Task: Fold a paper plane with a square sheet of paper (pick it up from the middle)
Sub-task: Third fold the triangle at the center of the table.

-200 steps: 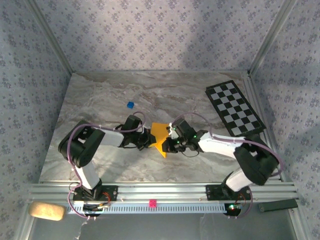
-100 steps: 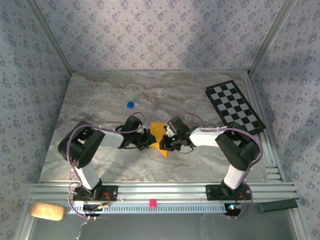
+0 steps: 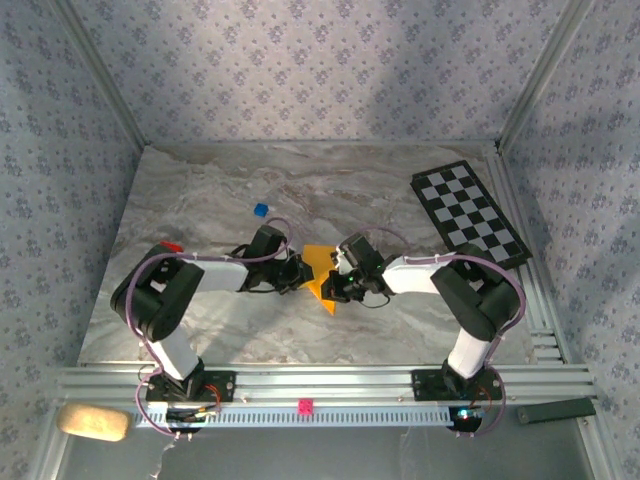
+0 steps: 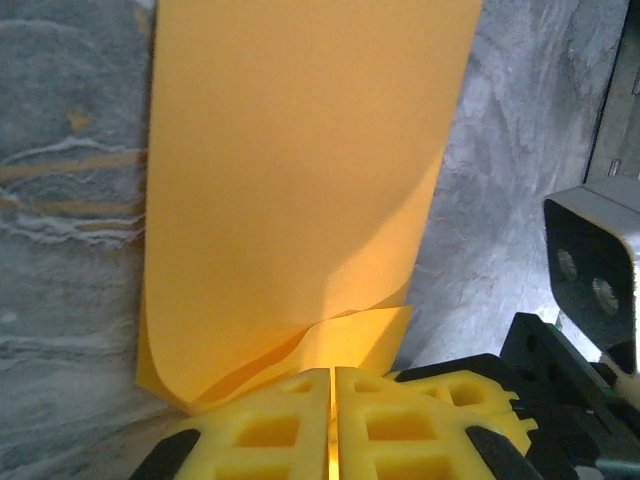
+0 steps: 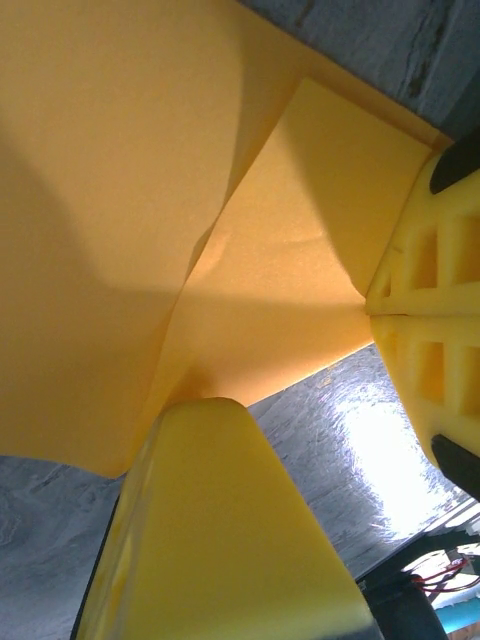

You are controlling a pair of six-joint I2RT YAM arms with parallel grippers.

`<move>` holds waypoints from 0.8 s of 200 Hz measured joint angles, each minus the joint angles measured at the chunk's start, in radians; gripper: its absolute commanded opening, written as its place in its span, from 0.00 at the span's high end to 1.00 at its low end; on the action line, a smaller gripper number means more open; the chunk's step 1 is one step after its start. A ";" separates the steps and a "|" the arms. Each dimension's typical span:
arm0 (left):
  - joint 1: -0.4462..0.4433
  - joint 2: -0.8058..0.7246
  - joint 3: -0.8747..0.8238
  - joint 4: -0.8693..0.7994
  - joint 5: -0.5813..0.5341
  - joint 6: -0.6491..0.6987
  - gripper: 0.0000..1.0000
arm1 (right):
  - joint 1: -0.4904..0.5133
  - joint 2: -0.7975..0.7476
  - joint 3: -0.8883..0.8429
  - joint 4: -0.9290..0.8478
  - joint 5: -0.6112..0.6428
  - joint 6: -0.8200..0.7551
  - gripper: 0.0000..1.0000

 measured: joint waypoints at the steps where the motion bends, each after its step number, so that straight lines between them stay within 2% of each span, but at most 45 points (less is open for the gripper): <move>1: 0.000 0.000 0.000 0.000 0.000 0.000 0.92 | 0.000 0.000 0.000 0.000 0.000 0.000 0.95; 96: -0.005 0.054 0.042 -0.064 -0.017 0.018 0.98 | -0.003 0.000 -0.002 -0.003 -0.005 -0.008 0.96; 160: 0.077 0.062 0.087 -0.182 0.013 0.081 1.00 | -0.009 0.000 -0.007 0.024 0.011 -0.011 0.96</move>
